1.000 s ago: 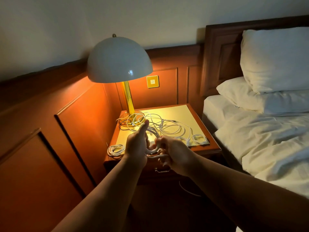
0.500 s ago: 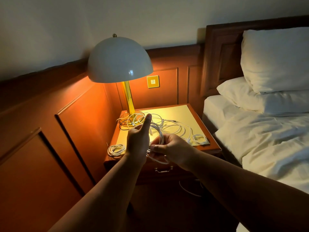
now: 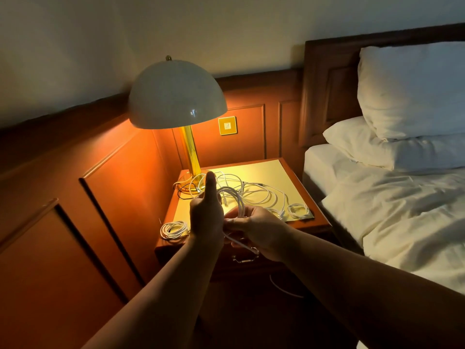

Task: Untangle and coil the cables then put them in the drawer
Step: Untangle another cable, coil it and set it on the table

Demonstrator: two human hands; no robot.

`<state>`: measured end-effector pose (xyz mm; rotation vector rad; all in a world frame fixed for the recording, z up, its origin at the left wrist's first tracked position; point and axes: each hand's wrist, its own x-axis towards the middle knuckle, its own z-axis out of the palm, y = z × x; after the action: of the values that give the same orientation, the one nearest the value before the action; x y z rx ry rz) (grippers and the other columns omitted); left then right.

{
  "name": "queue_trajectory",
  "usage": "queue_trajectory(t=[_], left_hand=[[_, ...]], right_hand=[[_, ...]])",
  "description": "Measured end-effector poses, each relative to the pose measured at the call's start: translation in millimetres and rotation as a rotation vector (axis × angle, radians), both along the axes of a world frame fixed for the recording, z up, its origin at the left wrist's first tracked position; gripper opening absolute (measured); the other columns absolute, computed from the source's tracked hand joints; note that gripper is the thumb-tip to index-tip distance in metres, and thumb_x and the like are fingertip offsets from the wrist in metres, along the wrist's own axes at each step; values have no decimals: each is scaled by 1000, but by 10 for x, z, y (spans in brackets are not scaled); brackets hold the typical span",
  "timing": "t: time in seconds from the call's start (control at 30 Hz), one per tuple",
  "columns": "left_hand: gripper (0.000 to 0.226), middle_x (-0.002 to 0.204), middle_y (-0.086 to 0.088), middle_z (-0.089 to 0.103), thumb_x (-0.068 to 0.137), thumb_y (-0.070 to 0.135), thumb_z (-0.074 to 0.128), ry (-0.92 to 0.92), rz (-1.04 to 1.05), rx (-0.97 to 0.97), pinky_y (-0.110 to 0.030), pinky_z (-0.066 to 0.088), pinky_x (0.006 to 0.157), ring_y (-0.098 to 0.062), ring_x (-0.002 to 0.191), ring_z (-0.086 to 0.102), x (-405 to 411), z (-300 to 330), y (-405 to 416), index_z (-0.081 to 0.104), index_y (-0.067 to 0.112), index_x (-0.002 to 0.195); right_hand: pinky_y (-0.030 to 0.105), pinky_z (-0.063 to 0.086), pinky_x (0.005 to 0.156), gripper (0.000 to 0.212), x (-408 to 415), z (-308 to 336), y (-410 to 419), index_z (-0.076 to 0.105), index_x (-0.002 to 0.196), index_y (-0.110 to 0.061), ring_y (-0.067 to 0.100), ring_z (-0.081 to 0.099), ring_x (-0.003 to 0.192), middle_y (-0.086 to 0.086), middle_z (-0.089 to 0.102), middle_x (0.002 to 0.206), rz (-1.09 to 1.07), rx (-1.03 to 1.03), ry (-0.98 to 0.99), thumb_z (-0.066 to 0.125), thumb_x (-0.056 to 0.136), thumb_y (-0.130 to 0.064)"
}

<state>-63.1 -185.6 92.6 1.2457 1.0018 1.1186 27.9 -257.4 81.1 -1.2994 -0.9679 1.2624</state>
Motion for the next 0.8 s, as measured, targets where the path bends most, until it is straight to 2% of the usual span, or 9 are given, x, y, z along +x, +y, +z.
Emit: queue_trajectory(t=[0.17,0.3,0.37,0.43,0.53,0.6,0.67,0.77,0.8], left_hand=[[60,47,10,32,92,69,39,-42,-80,-23,-33,23,56,-12,50,28,-6,-26,34,41,19,60],[60,74,-3,54,91,69,37,-157,-174,-140,-33,43,68,-18,70,52,-76,-37,27,58,12,91],[54,82,-6,54,91,63,45,-302,-235,-259,-32,45,67,-19,74,54,-129,-81,12,58,13,108],[50,90,-8,58,86,51,59,-371,-281,-295,-31,46,73,-22,83,58,-194,-143,-6,57,11,115],[19,90,-8,71,87,22,65,-224,-367,-135,-34,51,78,-23,90,70,-251,-200,-62,64,9,101],[8,85,-2,75,89,15,65,-137,-341,-58,-32,50,74,-16,88,73,-249,-195,-87,67,12,97],[11,84,0,76,94,21,62,-70,-332,-21,-28,48,69,-10,84,73,-234,-184,-95,68,12,96],[30,88,-7,76,101,29,50,21,-389,4,-28,54,71,-18,87,73,-188,-209,-116,69,7,100],[29,85,-7,75,103,26,47,39,-382,1,-26,55,68,-18,84,73,-174,-222,-123,68,7,100]], right_hand=[[26,51,64,11,12,-20,1,66,89,-5,16,64,71,9,66,79,-11,24,53,61,95,-13],[29,47,68,21,34,-74,0,67,84,-5,15,59,70,6,63,73,-36,49,152,53,98,-14],[29,46,68,25,44,-102,-3,66,84,-5,15,58,69,5,62,72,-68,75,217,49,99,-14],[28,48,66,24,71,-142,10,65,86,-3,16,60,68,7,63,73,-130,99,305,47,100,-12],[26,49,61,22,111,-178,21,63,87,-2,13,64,65,6,64,71,-163,104,330,49,99,-13],[26,51,62,21,101,-207,42,65,94,1,14,67,69,8,67,76,-179,87,297,52,98,-15],[31,53,71,23,81,-222,68,66,103,2,22,70,82,14,70,89,-228,89,261,60,94,-18],[36,54,82,43,48,-203,80,65,114,3,31,69,103,21,70,108,-241,97,222,66,82,-27],[36,55,84,41,47,-207,78,65,115,2,30,68,105,21,70,110,-246,95,185,64,84,-25]])
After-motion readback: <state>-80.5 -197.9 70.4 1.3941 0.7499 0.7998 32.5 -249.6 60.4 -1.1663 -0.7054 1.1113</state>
